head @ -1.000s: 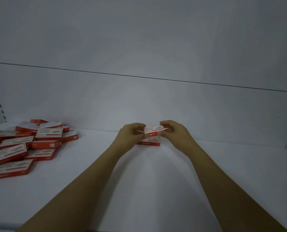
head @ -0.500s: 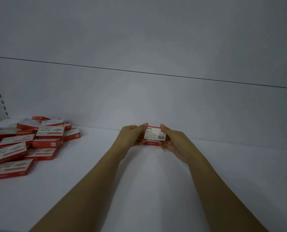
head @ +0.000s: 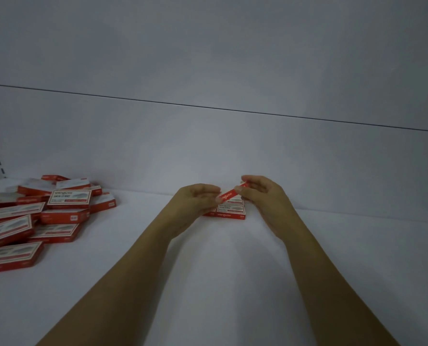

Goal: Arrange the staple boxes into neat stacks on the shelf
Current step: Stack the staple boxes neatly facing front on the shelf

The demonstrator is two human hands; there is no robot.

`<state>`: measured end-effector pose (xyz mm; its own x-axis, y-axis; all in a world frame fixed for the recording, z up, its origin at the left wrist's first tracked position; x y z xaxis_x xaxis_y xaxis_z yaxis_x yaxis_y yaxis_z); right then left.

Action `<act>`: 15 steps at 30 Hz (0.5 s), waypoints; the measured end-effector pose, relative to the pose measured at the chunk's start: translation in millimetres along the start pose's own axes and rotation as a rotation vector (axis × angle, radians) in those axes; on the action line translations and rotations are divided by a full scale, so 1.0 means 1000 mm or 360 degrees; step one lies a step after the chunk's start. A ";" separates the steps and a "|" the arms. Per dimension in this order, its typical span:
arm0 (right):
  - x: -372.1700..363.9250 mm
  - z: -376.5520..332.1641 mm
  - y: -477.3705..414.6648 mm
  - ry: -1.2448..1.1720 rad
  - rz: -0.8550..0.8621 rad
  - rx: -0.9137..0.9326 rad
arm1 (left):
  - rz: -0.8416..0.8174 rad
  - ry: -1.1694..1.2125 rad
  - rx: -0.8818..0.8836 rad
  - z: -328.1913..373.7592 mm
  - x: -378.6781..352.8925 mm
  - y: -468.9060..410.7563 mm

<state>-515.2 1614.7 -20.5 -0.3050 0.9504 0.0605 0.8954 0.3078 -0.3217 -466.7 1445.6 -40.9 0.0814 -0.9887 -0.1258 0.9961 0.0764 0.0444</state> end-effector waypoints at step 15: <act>-0.039 -0.017 0.019 0.0627 -0.0178 0.0533 | 0.0054 -0.0347 -0.0240 -0.004 -0.003 0.003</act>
<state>-480.8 1584.1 -12.7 -0.1901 0.8769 0.4415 0.6918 0.4387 -0.5735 -463.7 1449.3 -44.8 0.1221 -0.9884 0.0901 0.9881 0.1124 -0.1054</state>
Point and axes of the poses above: each hand's wrist, its own y-axis away from the middle knuckle, its own x-axis out of the back of the hand, z = x × y, the point moved 3 cm from there along -y, towards the middle knuckle, and after that the axes turned 7 degrees about x, right-handed, at the moved point
